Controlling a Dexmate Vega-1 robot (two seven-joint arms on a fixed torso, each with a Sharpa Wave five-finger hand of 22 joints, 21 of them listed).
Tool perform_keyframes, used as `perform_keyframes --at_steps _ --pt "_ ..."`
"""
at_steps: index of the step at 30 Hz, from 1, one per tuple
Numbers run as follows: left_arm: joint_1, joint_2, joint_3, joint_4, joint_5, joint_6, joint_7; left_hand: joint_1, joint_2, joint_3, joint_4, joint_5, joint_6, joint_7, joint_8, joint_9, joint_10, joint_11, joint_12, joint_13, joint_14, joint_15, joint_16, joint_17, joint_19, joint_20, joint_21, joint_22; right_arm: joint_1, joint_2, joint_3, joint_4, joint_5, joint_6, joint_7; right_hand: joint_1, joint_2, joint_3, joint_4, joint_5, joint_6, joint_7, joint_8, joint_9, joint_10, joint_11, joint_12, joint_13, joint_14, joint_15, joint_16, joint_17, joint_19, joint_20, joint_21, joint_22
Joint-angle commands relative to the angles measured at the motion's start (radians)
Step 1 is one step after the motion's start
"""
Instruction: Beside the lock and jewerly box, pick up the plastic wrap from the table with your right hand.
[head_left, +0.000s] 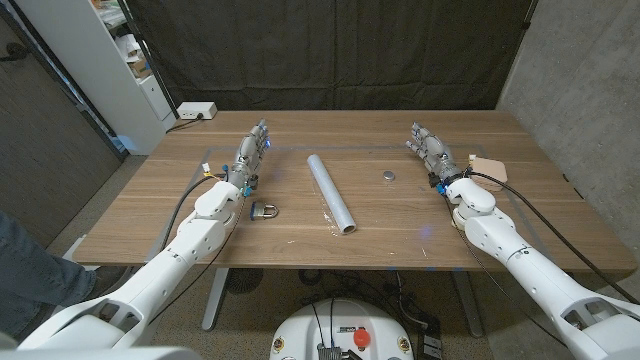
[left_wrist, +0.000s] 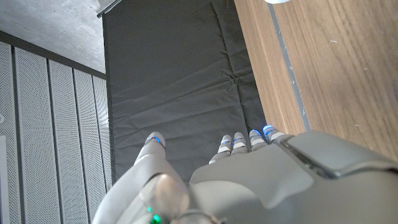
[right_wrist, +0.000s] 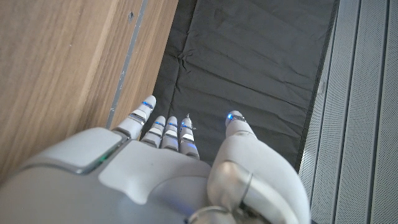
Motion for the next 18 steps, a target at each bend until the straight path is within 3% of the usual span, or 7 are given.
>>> perform_keyframes --at_steps 1,18 --pt "0.0 -0.007 -0.004 -0.004 0.014 0.01 -0.001 0.011 0.002 0.007 0.0 0.006 0.0 0.009 0.005 0.002 -0.01 0.0 0.007 0.002 -0.046 0.005 0.004 0.002 -0.07 0.006 0.003 0.004 -0.03 0.085 0.122 -0.025 -0.109 -0.067 0.062 0.012 0.004 0.008 0.001 0.007 0.009 -0.001 0.008 0.003 0.0 0.01 0.006 0.005 0.001 0.008 0.005 0.005 0.008 0.0 0.007 0.004" --pt "0.001 0.003 0.0 -0.04 0.034 0.046 0.004 0.01 0.005 0.006 -0.002 0.006 0.002 0.007 0.006 0.002 -0.009 0.0 0.008 0.002 -0.047 0.008 0.004 0.002 -0.076 0.009 0.002 0.005 -0.077 0.137 0.205 -0.07 -0.181 -0.071 0.107 0.017 0.006 0.008 -0.004 0.007 0.012 -0.002 0.009 0.003 0.005 0.012 0.007 0.006 0.007 0.007 0.007 0.004 0.009 0.001 0.008 0.004"
